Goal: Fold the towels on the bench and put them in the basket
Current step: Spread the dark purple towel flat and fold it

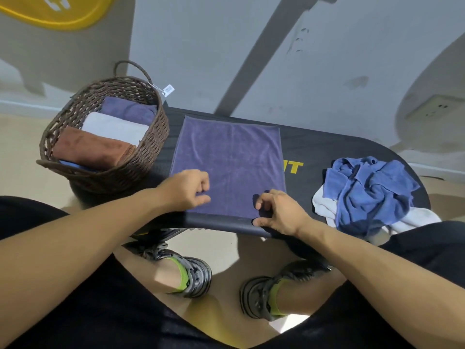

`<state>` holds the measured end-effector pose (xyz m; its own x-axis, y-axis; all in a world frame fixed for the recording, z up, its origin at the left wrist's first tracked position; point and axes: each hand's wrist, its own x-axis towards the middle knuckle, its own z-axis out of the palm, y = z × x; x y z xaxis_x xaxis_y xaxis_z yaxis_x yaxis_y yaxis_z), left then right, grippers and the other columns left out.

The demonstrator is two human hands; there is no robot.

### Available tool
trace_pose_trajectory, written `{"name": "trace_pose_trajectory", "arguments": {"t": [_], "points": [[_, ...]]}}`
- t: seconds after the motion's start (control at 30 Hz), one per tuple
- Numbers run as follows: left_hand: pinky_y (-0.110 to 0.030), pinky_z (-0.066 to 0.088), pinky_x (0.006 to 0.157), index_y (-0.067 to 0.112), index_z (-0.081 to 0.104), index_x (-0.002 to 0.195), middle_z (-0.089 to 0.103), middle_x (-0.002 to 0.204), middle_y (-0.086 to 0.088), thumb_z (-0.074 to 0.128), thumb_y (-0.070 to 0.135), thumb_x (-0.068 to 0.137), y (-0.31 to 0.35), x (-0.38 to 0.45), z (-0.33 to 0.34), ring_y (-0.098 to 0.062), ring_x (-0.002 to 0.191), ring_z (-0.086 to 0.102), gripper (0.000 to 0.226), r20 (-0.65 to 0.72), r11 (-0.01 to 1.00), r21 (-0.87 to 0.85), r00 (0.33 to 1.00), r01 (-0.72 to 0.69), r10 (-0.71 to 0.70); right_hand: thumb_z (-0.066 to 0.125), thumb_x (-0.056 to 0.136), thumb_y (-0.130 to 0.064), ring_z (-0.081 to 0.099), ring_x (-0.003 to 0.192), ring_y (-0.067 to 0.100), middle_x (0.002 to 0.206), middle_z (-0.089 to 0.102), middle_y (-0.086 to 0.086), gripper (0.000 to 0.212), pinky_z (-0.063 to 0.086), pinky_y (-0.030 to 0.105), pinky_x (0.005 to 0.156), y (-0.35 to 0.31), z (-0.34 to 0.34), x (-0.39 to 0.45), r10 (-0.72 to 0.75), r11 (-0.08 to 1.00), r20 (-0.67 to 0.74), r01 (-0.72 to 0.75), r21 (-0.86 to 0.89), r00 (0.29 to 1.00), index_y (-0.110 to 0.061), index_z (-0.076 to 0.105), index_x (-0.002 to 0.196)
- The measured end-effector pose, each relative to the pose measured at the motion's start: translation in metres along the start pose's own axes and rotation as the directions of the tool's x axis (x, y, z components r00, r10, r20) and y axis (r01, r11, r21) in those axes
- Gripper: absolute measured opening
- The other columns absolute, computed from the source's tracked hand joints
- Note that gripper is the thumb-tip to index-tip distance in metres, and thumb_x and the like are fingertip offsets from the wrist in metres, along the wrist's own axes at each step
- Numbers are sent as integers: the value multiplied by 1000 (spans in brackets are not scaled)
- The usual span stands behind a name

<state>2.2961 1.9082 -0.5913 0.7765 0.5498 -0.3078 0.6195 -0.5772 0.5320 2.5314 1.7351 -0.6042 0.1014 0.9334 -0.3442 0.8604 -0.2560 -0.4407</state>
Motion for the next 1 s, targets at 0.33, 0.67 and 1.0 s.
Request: {"name": "trace_pose_trajectory", "arguments": {"t": [0.33, 0.67, 1.0], "points": [[-29, 40, 84, 15, 53, 108, 44, 98, 5, 75, 46, 79, 2, 3, 36, -15, 94, 41, 48, 100, 982, 164, 992, -94, 78, 48, 102, -34, 56, 83, 32, 88, 61, 7, 23, 43, 39, 71, 0, 8, -8, -103, 994, -230, 89, -68, 968, -14, 57, 96], [-31, 35, 69, 23, 53, 82, 53, 83, 3, 67, 20, 89, 3, 12, 28, -23, 84, 51, 17, 3, 996, 89, 1000, -31, 31, 42, 103, -38, 59, 81, 35, 92, 68, 6, 21, 46, 41, 71, 8, -5, 7, 35, 996, -165, -20, 89, 986, -19, 46, 95], [-34, 43, 64, 20, 53, 60, 56, 61, 9, 60, 53, 90, -11, 16, 2, -13, 59, 52, 45, 371, 986, 164, 925, 26, -86, 87, 63, -53, 47, 56, 13, 64, 52, -7, 48, 36, 28, 56, 17, -19, 4, -52, 989, 219, 20, 146, 974, -15, 59, 71]]}}
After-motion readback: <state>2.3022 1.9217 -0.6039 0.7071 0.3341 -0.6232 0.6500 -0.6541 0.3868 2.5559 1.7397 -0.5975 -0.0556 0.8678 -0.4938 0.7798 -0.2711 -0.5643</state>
